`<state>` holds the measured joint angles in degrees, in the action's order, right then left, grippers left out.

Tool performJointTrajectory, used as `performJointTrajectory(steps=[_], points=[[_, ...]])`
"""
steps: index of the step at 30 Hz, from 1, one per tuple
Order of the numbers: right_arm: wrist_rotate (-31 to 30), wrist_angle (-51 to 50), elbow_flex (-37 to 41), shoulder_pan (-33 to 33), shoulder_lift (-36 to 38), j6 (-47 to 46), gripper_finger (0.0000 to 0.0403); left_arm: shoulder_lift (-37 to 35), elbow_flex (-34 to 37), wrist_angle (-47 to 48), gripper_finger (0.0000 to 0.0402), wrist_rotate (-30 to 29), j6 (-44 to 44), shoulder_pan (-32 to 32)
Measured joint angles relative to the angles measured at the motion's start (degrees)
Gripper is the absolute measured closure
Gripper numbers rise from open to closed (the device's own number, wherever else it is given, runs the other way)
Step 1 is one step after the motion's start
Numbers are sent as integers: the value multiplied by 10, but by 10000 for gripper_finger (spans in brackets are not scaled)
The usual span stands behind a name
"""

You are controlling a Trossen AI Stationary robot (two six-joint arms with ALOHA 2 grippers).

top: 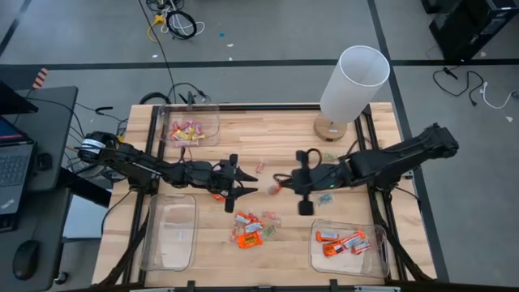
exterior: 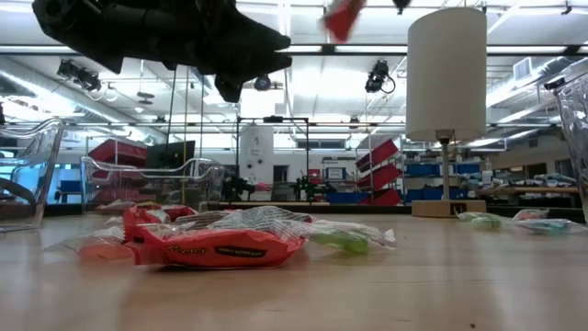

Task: Sort candy
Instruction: Put the chocolate into the bottom right transparent bin

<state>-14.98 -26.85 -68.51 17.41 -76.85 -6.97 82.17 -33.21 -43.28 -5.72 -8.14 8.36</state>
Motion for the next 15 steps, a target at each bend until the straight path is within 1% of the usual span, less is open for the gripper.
performJointTrajectory(steps=[5, 7, 9, 11, 15], points=[[155, -88, 0, 0, 61, -146, 403, 0, 0, 15, 243, 0, 0, 0], [220, -118, 0, 3, 75, -205, 403, 0, 0, 17, 243, 0, 0, 0], [269, -148, 0, 12, 83, -253, 403, 0, 0, 17, 243, 0, 1, 0], [289, -184, -1, 28, 84, -298, 403, 0, 0, 17, 243, 0, 6, 0], [292, -250, 0, 73, 68, -403, 403, 0, 0, 17, 243, 0, 17, -1]])
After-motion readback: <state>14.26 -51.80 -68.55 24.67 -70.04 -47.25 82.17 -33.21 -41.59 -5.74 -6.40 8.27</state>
